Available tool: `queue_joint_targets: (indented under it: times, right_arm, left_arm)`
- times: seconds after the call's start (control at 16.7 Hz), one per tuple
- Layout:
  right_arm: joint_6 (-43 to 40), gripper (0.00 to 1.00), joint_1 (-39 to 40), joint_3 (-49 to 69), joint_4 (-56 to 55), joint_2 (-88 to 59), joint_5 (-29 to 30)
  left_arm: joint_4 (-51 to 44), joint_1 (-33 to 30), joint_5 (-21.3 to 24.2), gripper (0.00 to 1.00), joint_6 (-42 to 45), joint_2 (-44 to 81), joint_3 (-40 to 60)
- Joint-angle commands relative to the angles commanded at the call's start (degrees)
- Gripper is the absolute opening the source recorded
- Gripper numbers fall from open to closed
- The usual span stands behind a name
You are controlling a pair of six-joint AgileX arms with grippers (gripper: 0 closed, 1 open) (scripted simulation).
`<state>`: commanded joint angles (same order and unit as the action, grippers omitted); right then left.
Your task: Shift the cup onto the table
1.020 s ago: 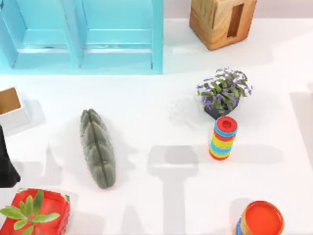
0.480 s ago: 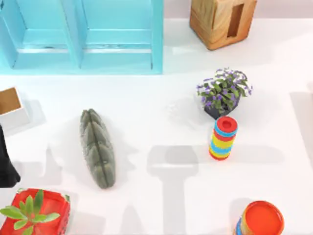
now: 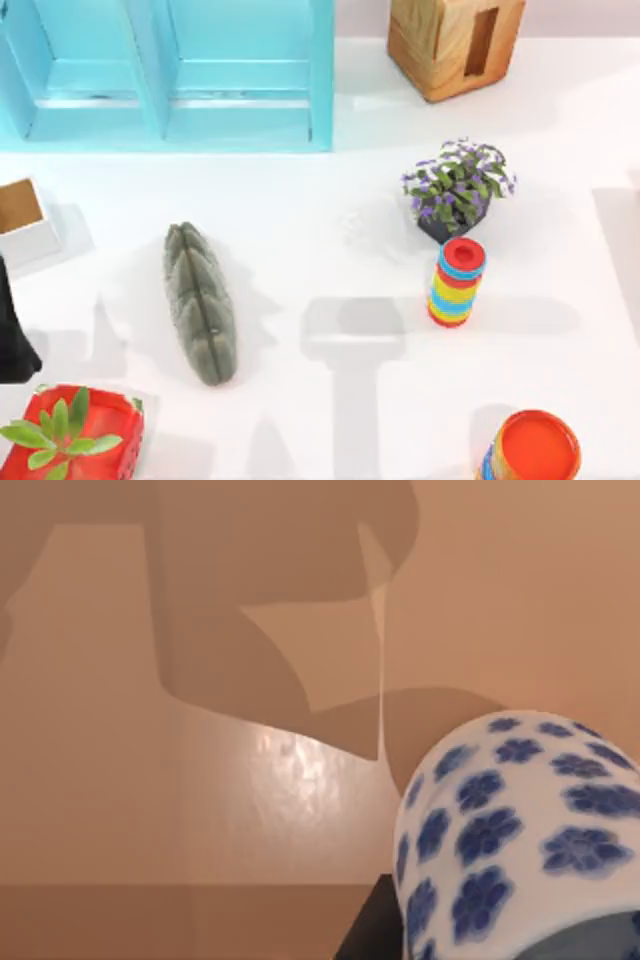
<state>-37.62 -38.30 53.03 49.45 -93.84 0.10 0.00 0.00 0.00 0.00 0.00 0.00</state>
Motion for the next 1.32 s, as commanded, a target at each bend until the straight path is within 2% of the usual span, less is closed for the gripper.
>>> queue_joint_targets:
  times: [0.36,0.84,1.32]
  right_arm:
    - [2.2,0.0,2.2,1.2,2.3,1.7,0.0]
    - [19.2,0.0,19.4,8.2,23.5,14.8,-0.1]
    - [22.5,0.0,22.4,9.9,24.9,14.9,0.0]
  left_arm:
    - [0.0,0.0,0.0,1.0,0.0,0.0,0.0]
    - [0.0,0.0,0.0,1.0,0.0,0.0,0.0]
    - [0.0,0.0,0.0,1.0,0.0,0.0,0.0]
